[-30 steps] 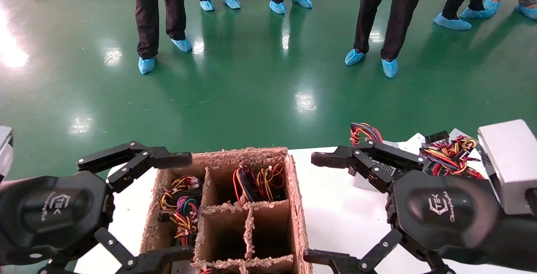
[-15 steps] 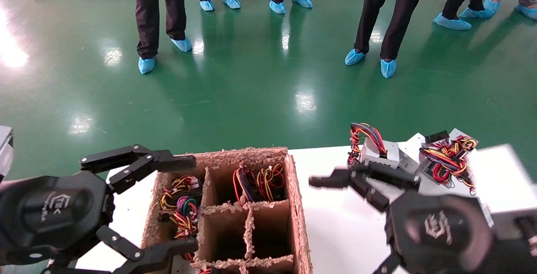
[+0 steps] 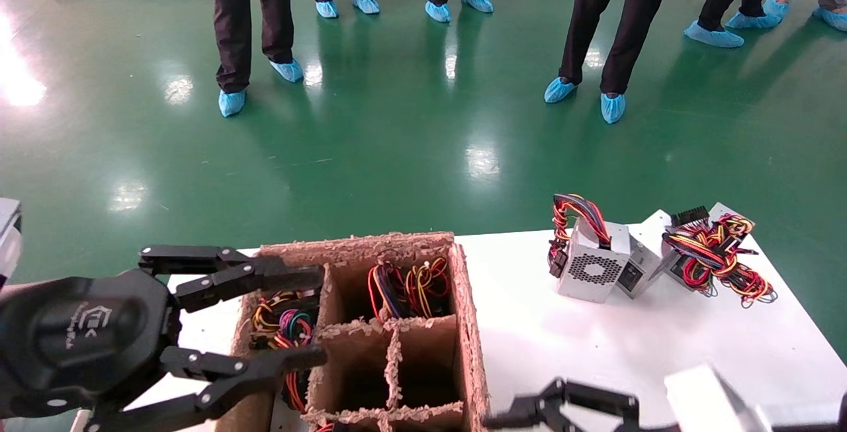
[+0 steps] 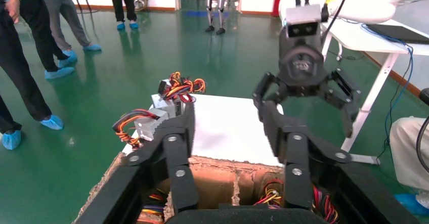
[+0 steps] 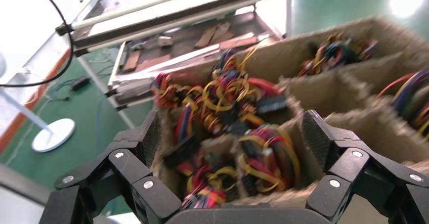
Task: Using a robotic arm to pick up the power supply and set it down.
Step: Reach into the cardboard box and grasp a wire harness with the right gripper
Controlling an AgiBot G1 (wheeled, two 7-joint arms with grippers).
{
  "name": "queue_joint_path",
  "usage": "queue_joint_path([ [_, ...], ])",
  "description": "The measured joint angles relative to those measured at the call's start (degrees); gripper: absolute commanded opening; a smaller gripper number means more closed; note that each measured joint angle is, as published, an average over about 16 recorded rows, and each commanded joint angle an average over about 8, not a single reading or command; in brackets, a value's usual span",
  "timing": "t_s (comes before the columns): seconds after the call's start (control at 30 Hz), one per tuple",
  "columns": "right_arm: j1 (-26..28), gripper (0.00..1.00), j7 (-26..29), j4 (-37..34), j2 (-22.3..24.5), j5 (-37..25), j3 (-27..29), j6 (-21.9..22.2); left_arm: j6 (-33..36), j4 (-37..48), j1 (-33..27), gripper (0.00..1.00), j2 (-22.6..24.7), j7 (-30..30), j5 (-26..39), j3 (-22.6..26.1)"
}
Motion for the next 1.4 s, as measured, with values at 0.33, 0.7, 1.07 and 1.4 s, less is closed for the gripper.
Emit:
queue_joint_path([
  [0.33,-3.37,0.61,-1.21,0.32,2.70,0.29,-2.87,0.02,0.00,0.00,0.00,0.00,0.00,0.00,0.00,0.00],
  [0.7,-5.52,0.00,-3.13,0.44,4.80,0.88,-5.16,0.40,0.00,0.00,0.00,0.00,0.00,0.00,0.00,0.01],
  [1.07,-6.20,0.00,-4.26,0.49,4.83,0.23,-7.13,1.36,0.00,0.00,0.00,0.00,0.00,0.00,-0.01,0.01],
  [1.4,-5.82,0.00,-4.34,0.48,4.32,-0.23,-8.25,1.85,0.00,0.00,0.00,0.00,0.00,0.00,-0.01,0.01],
])
